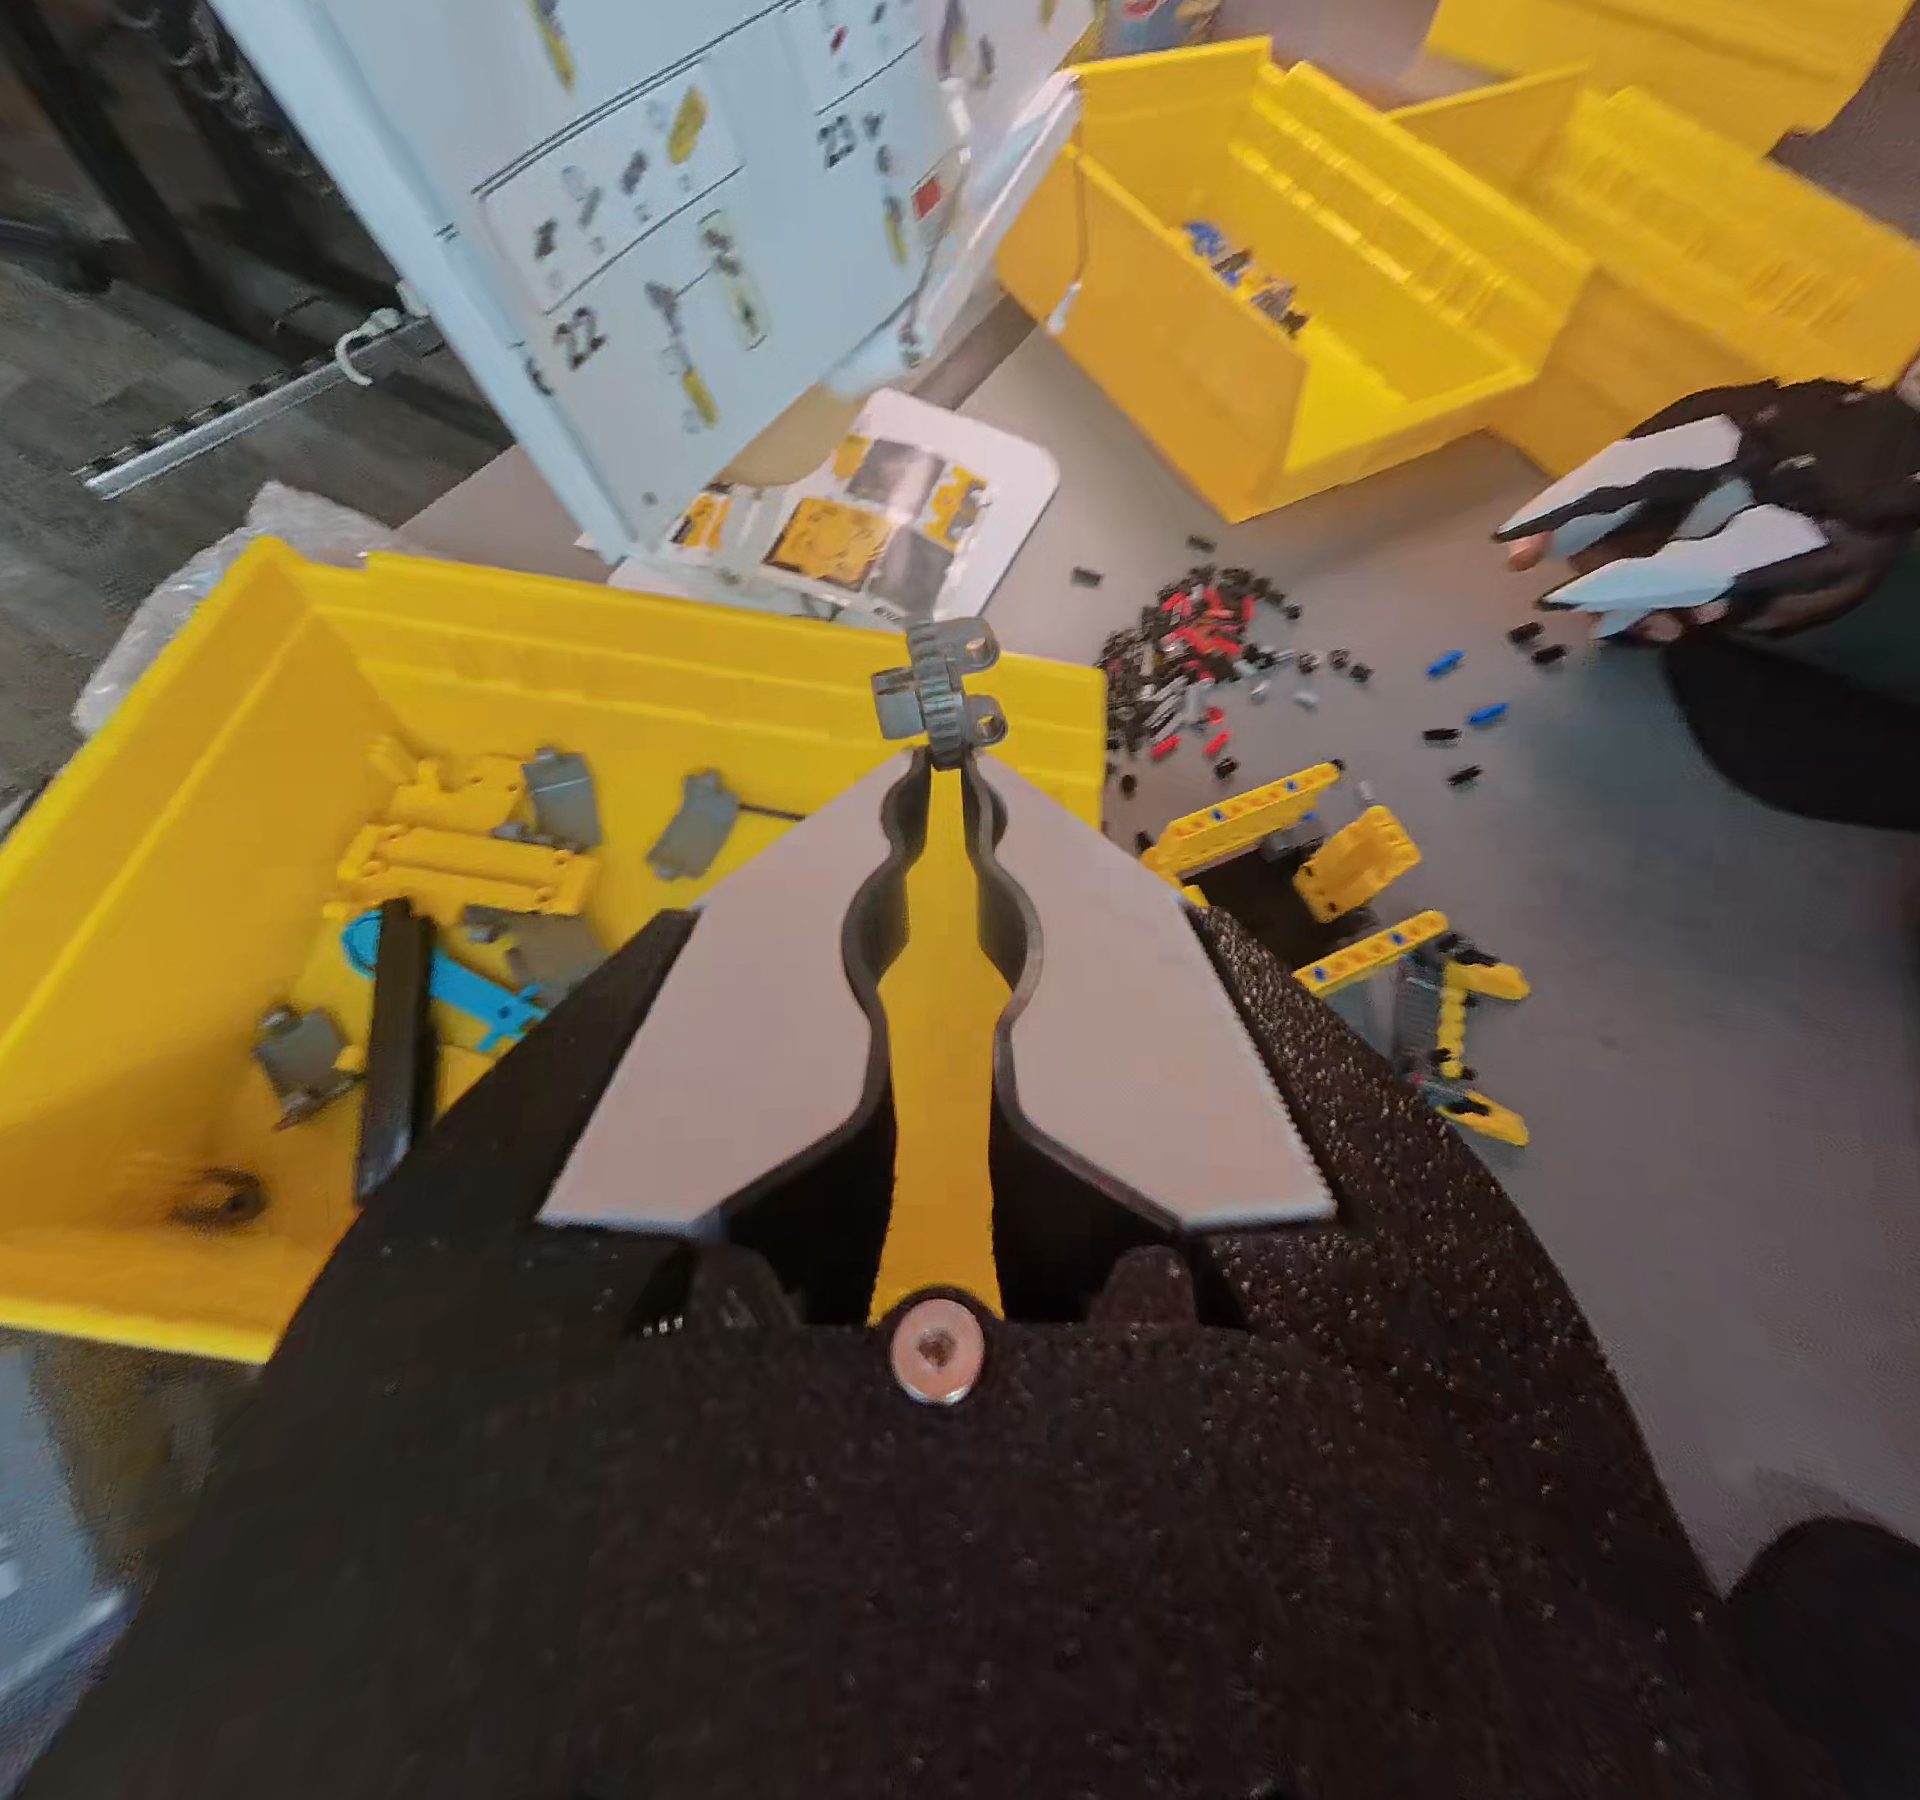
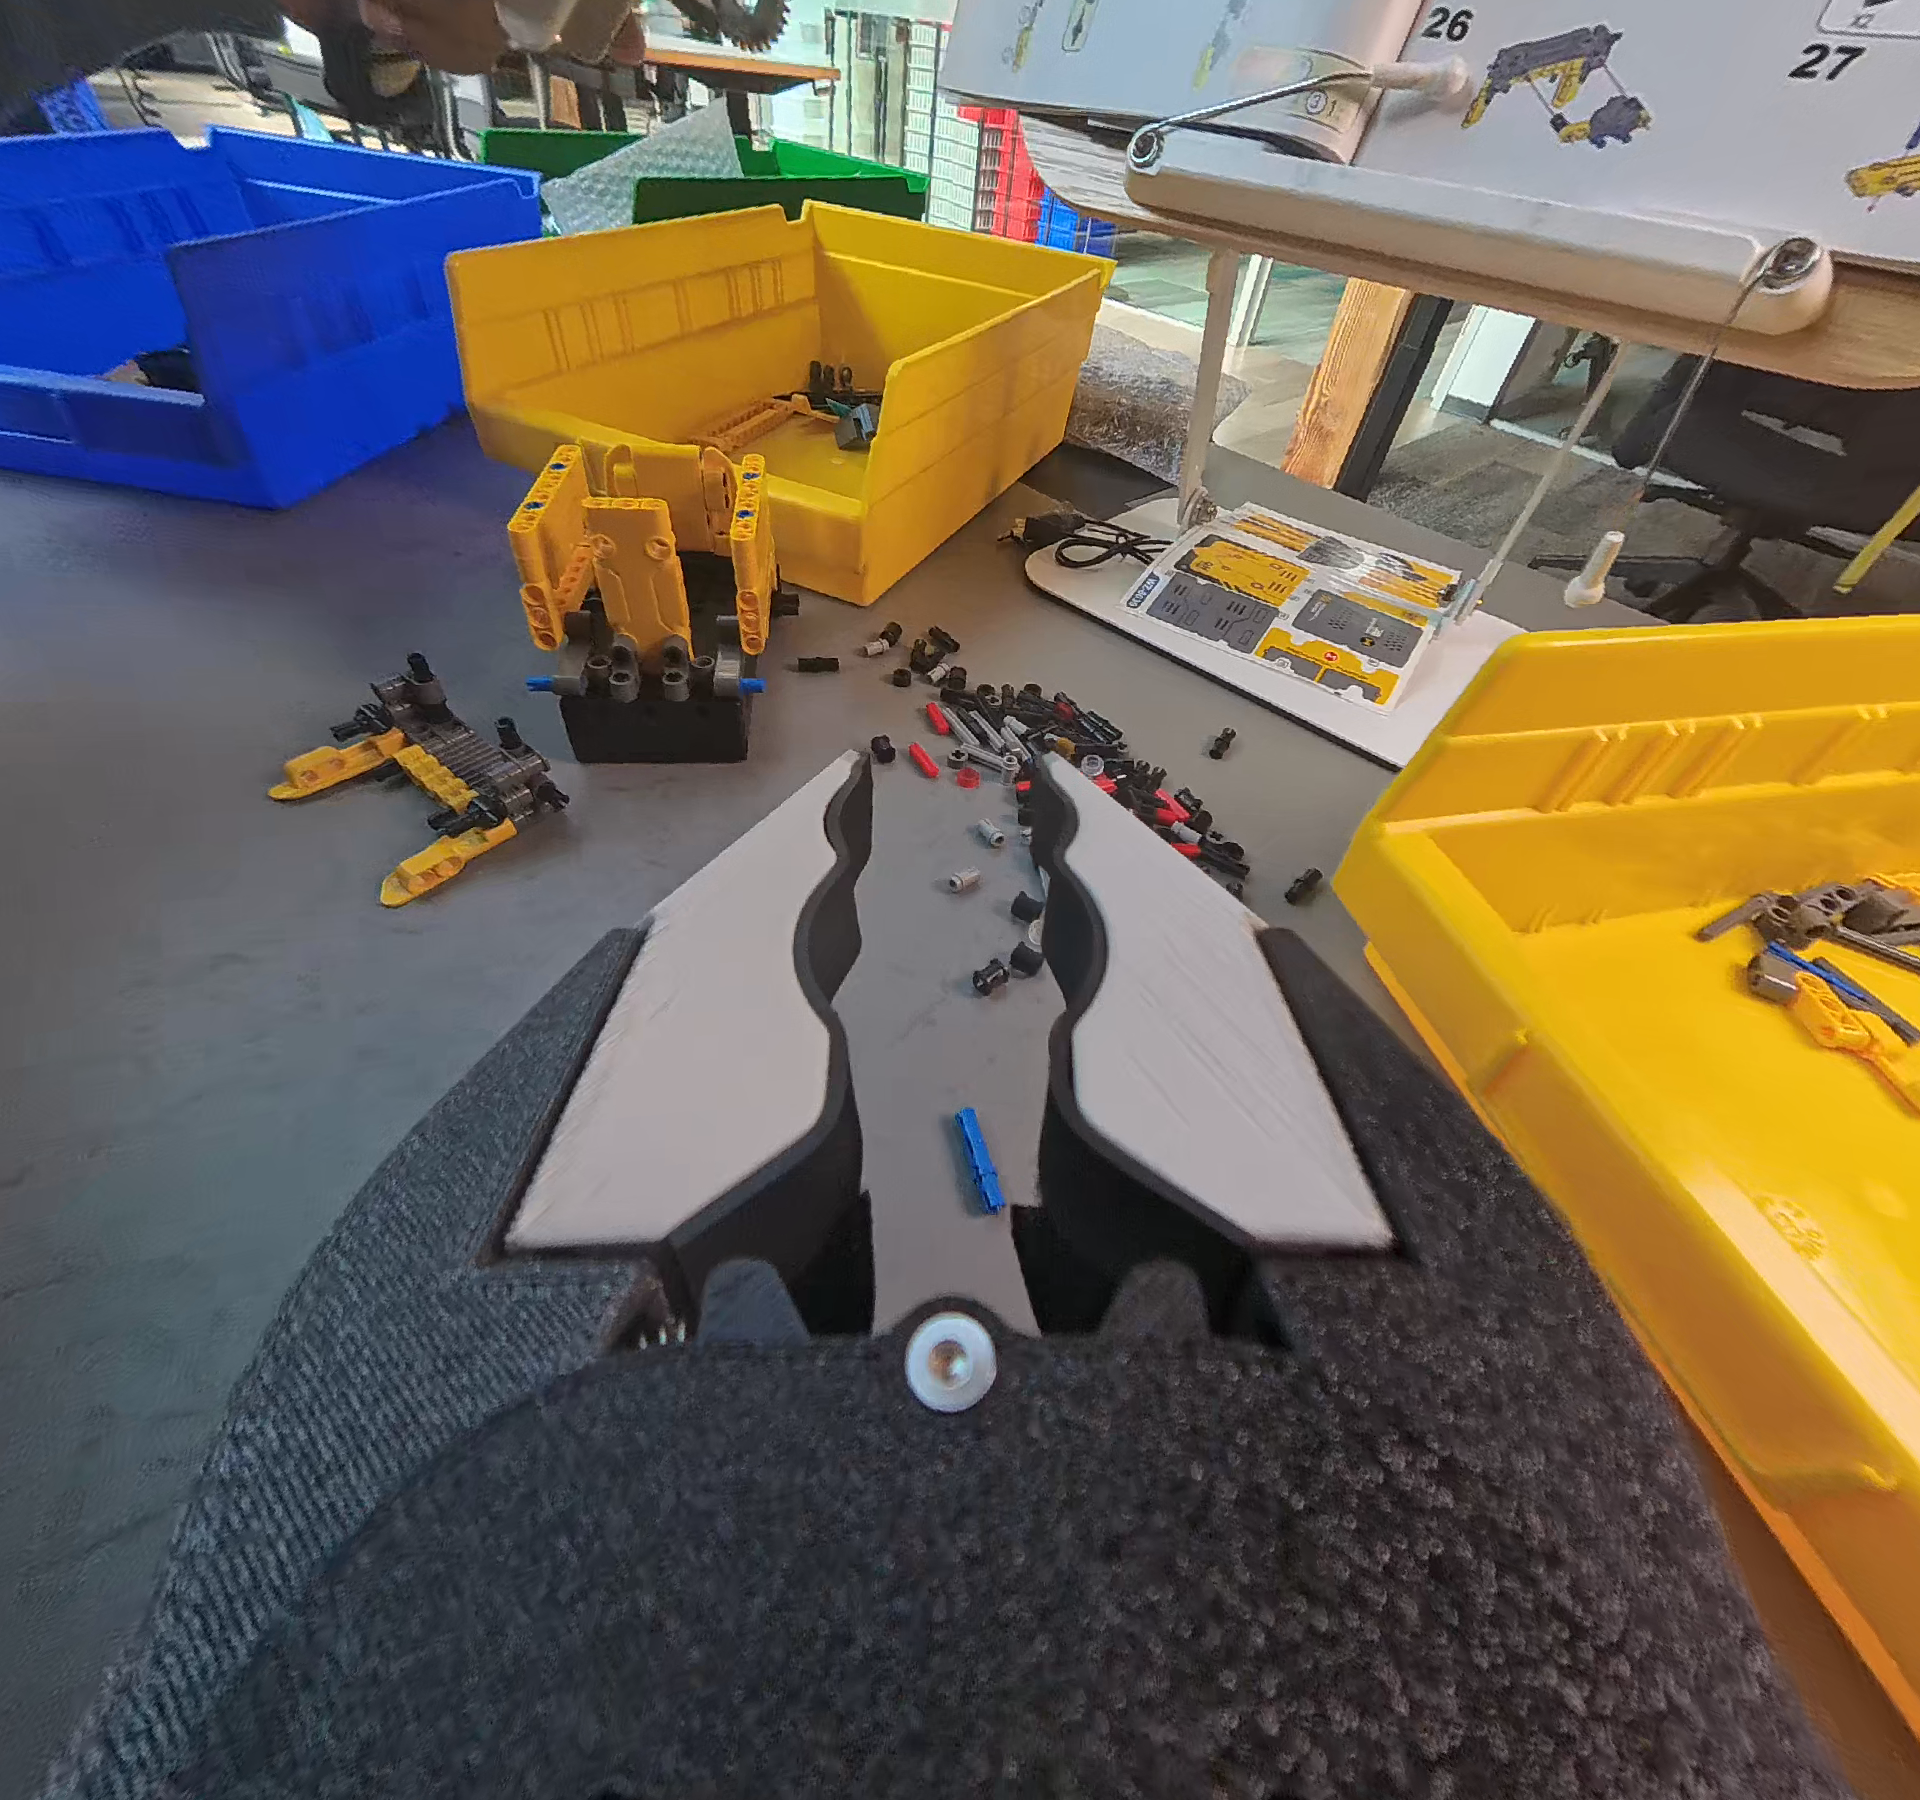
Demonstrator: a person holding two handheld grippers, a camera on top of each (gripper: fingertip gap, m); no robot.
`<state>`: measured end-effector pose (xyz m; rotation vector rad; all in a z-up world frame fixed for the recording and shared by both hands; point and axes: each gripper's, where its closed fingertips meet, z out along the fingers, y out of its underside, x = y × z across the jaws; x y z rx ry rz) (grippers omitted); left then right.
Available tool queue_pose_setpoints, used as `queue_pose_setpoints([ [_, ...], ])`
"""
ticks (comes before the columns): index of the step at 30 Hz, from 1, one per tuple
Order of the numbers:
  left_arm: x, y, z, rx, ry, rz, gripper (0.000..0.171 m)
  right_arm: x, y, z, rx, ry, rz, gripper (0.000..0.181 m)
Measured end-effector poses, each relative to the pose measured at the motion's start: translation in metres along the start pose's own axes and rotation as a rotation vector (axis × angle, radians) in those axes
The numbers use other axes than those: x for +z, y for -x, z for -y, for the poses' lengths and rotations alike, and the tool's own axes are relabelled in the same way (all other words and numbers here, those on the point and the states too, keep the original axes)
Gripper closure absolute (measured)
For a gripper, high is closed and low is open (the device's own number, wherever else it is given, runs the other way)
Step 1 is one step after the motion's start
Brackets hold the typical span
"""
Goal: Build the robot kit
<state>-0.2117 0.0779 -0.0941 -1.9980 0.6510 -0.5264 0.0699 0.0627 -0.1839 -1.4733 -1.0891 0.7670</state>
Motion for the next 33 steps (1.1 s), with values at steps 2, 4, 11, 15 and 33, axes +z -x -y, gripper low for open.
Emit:
queue_pose_setpoints([
  [2, -0.003, -0.032, 0.008, -0.045, -0.084, -0.102, 0.167, 0.0, 0.005, 0.002, -0.017, -0.009, 0.008, 0.152],
  [4, -0.004, -0.064, 0.013, -0.09, -0.149, -0.207, 0.168, -0.001, 0.01, 0.007, -0.038, -0.03, 0.019, 0.152],
  [11, 0.033, -0.163, 0.008, -0.296, -0.279, -0.382, 0.167, -0.005, 0.038, 0.031, -0.109, -0.131, 0.082, 0.147],
  [15, 0.075, -0.197, -0.011, -0.487, -0.313, -0.362, 0.167, -0.006, 0.06, 0.046, -0.033, -0.181, 0.148, 0.146],
  [33, 0.13, -0.234, -0.045, -0.088, -0.219, -0.017, 0.167, 0.007, 0.067, 0.03, 0.216, -0.08, 0.173, 0.166],
])
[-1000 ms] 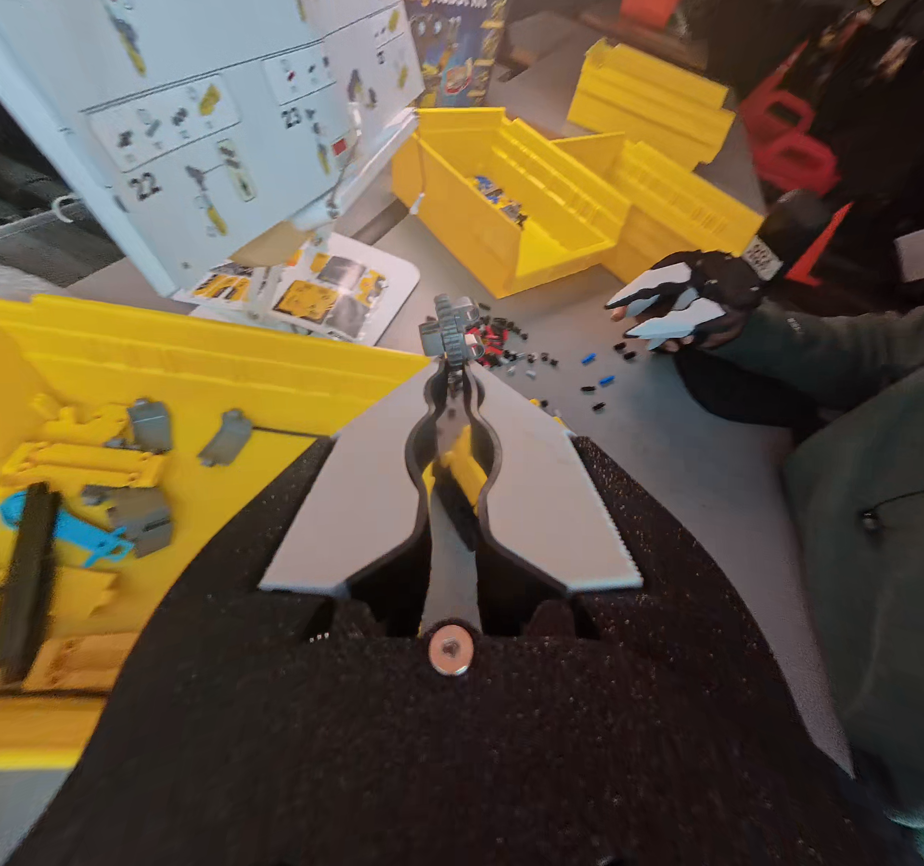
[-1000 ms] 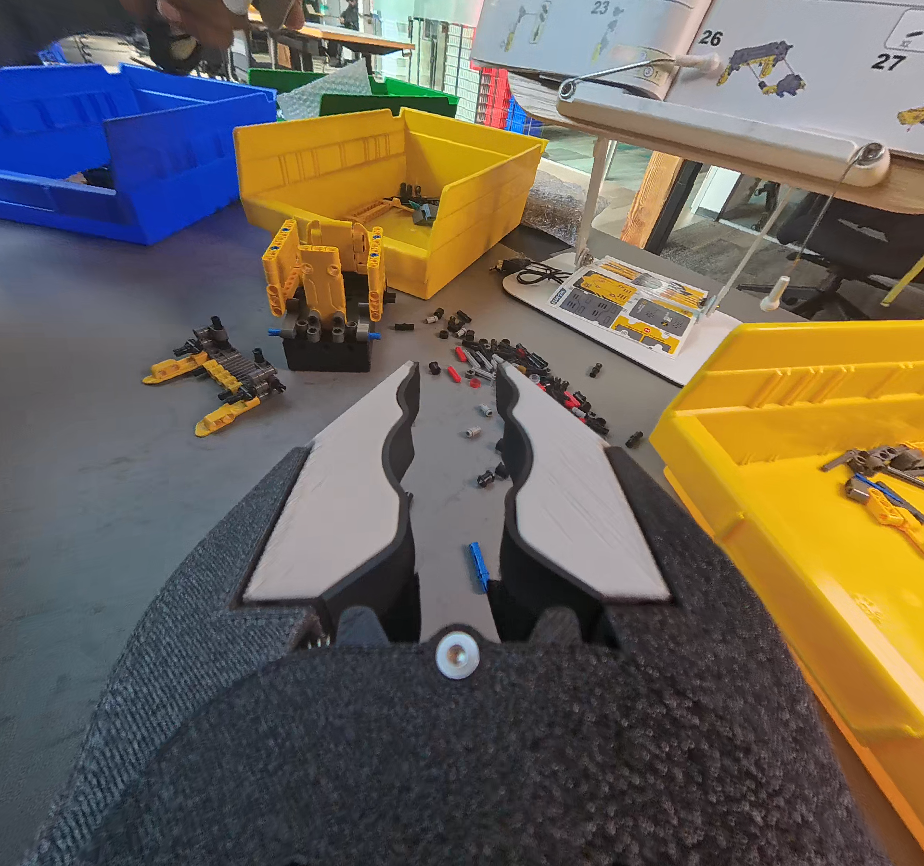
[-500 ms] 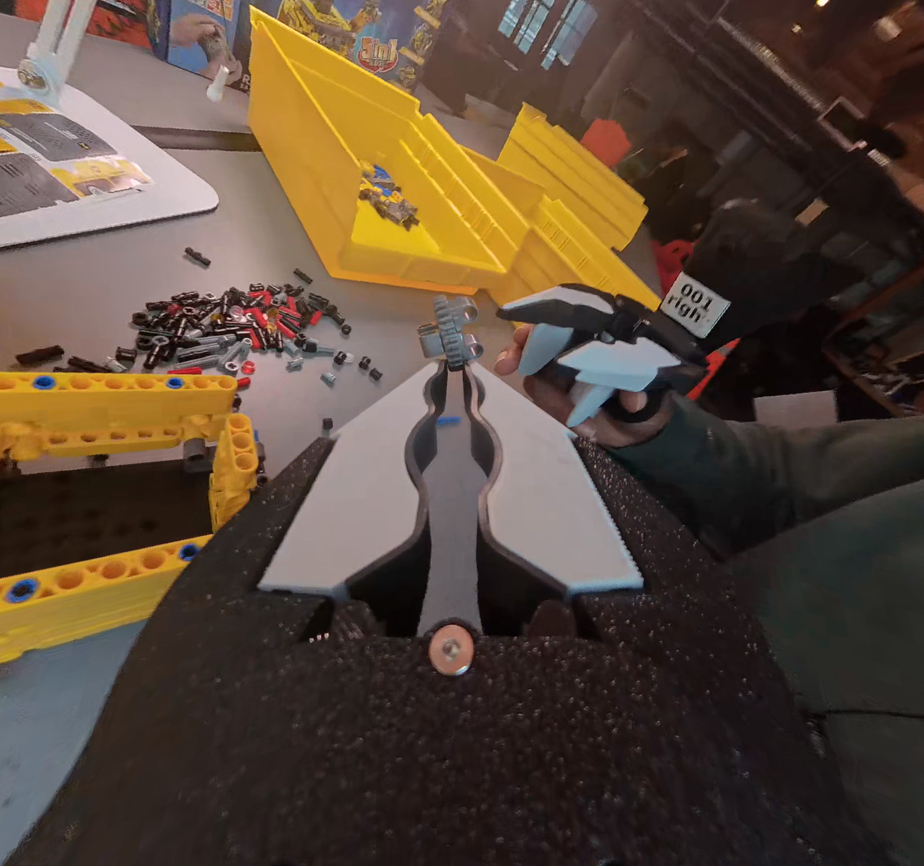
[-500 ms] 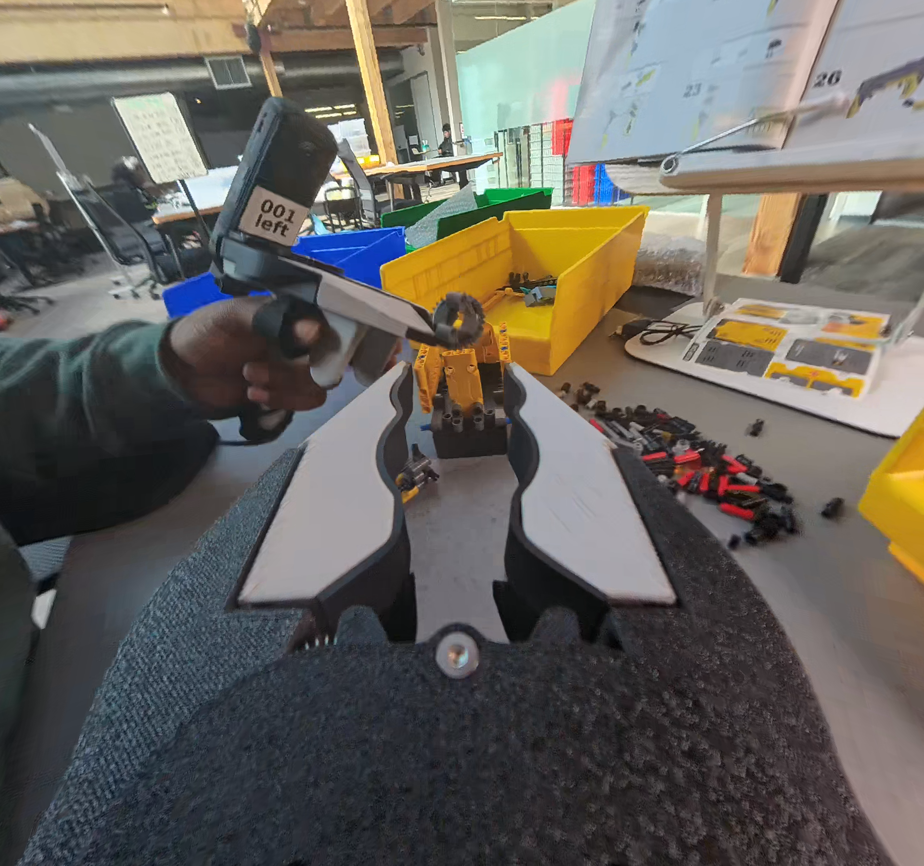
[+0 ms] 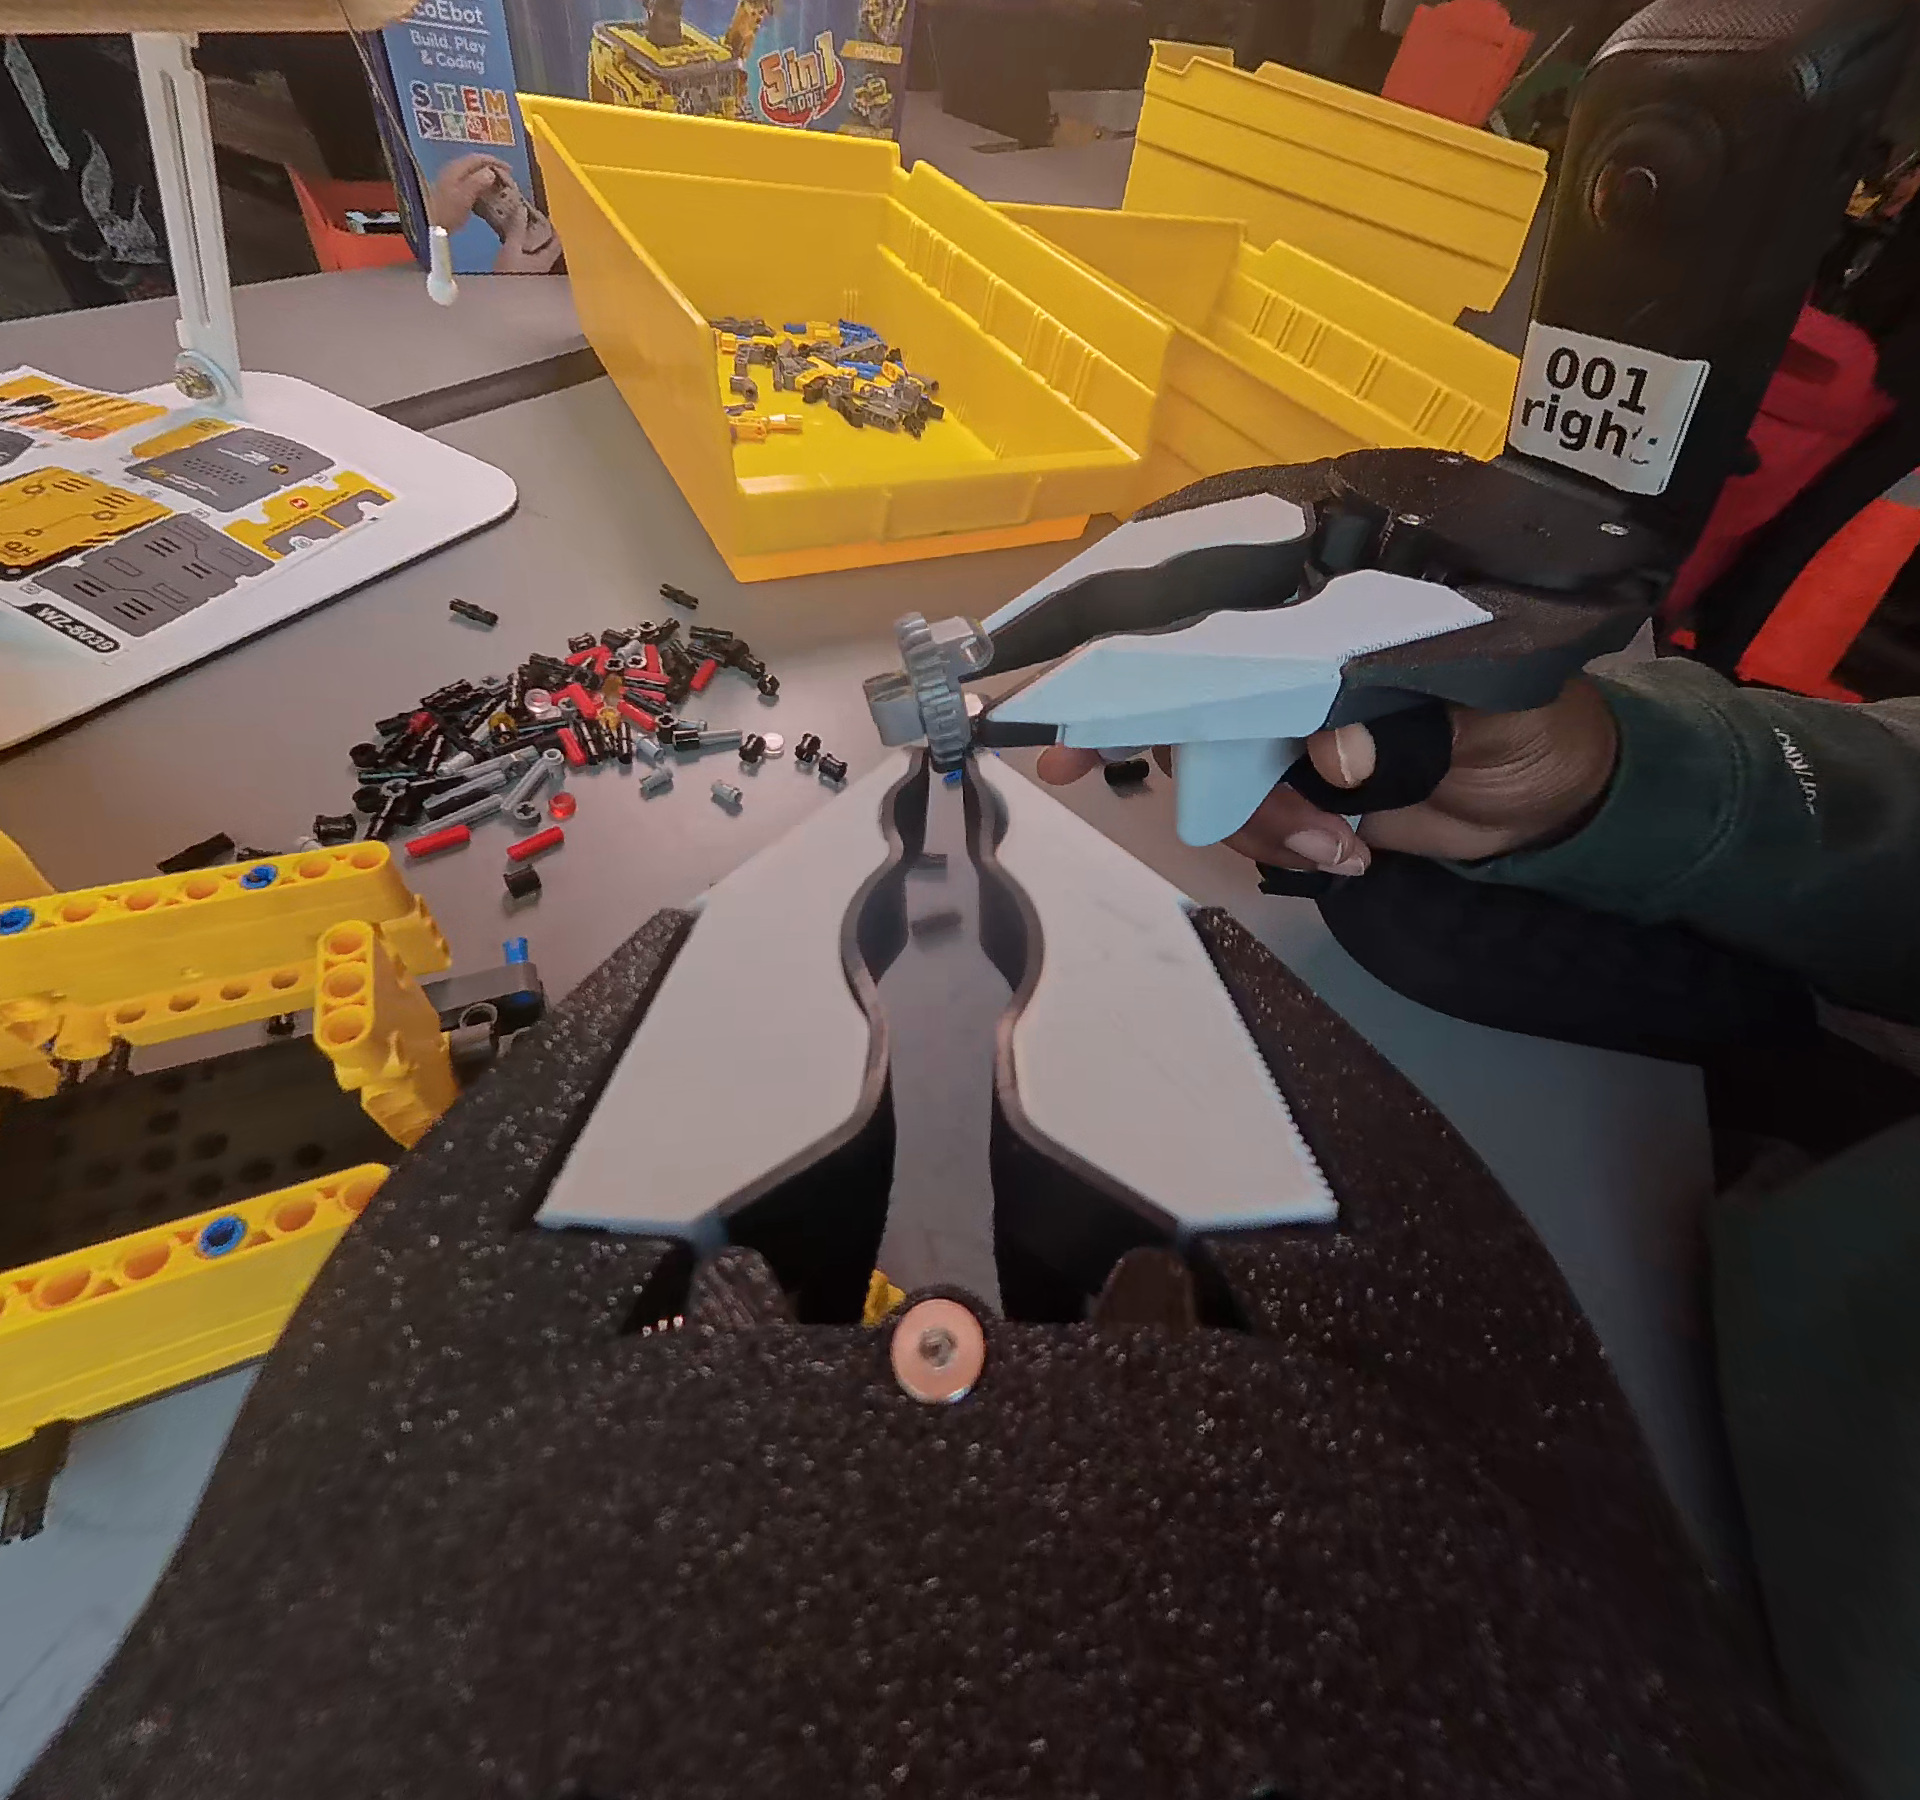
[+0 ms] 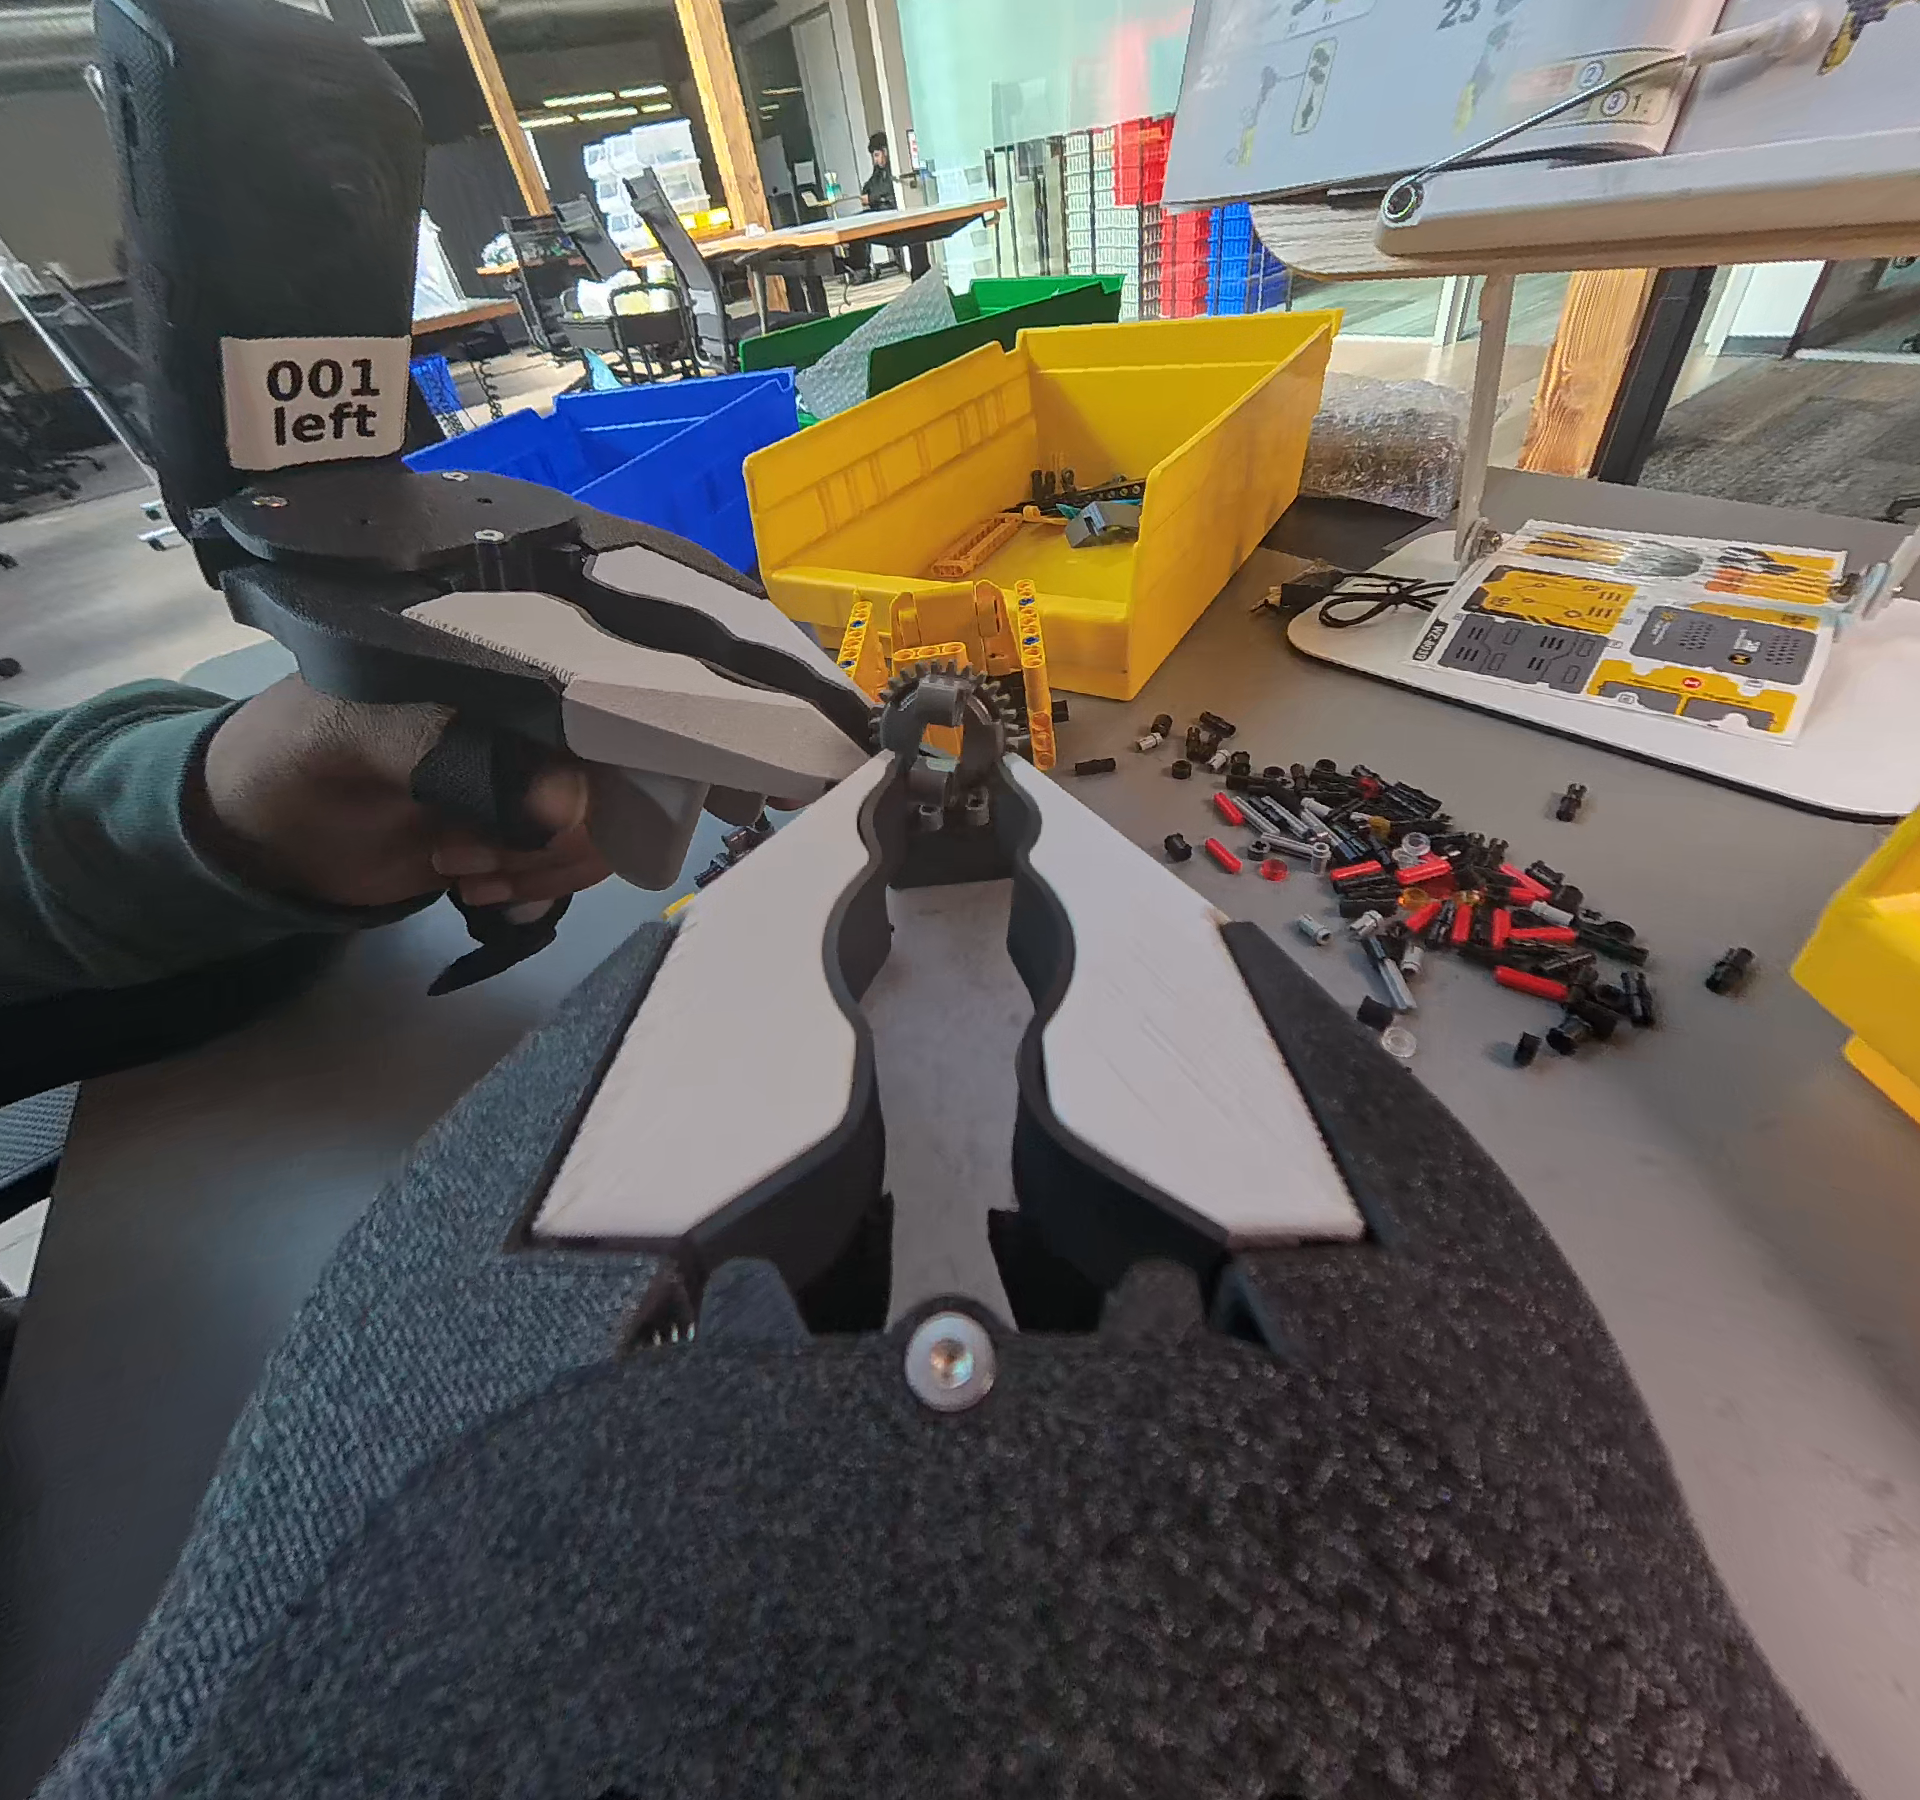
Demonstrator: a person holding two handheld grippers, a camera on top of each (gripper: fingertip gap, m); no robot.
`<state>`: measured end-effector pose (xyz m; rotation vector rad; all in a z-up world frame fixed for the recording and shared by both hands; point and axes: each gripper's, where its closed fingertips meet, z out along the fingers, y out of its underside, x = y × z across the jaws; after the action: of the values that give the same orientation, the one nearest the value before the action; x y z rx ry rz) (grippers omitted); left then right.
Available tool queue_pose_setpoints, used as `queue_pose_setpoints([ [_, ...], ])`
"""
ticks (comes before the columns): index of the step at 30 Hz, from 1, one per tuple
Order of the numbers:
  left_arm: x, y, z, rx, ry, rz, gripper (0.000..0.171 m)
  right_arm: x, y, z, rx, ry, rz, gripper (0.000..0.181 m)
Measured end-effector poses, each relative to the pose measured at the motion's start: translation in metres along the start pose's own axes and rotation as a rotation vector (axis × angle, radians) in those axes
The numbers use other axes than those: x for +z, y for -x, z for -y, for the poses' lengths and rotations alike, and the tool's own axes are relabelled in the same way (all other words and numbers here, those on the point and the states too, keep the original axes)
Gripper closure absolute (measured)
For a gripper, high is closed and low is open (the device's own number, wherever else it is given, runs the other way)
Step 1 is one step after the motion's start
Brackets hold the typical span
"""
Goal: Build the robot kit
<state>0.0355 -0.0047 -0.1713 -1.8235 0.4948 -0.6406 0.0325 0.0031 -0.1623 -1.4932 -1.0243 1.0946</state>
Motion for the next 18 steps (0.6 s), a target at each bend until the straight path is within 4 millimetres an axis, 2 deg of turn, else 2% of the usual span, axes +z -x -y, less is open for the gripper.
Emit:
queue_pose_setpoints([
  [1, 0.0, 0.0, 0.0, 0.005, -0.004, -0.003, 0.166, 0.0, 0.0, 0.0, -0.005, 0.002, 0.002, 0.167],
  [2, -0.001, -0.001, 0.0, 0.006, -0.011, -0.011, 0.165, 0.0, 0.001, -0.001, -0.008, 0.01, 0.009, 0.175],
  [7, -0.003, -0.003, 0.0, -0.009, -0.018, -0.059, 0.164, -0.001, 0.003, -0.002, -0.031, 0.052, 0.052, 0.175],
  [10, -0.008, -0.008, 0.003, 0.025, -0.007, -0.099, 0.154, -0.006, 0.002, -0.004, -0.108, 0.134, 0.095, 0.176],
  [13, -0.02, -0.005, 0.006, 0.096, 0.019, -0.102, 0.14, -0.018, 0.005, -0.025, -0.22, 0.36, 0.192, 0.176],
  [18, -0.042, 0.019, 0.0, 0.169, 0.044, -0.006, 0.136, -0.047, 0.01, -0.079, -0.41, 0.781, 0.331, 0.175],
])
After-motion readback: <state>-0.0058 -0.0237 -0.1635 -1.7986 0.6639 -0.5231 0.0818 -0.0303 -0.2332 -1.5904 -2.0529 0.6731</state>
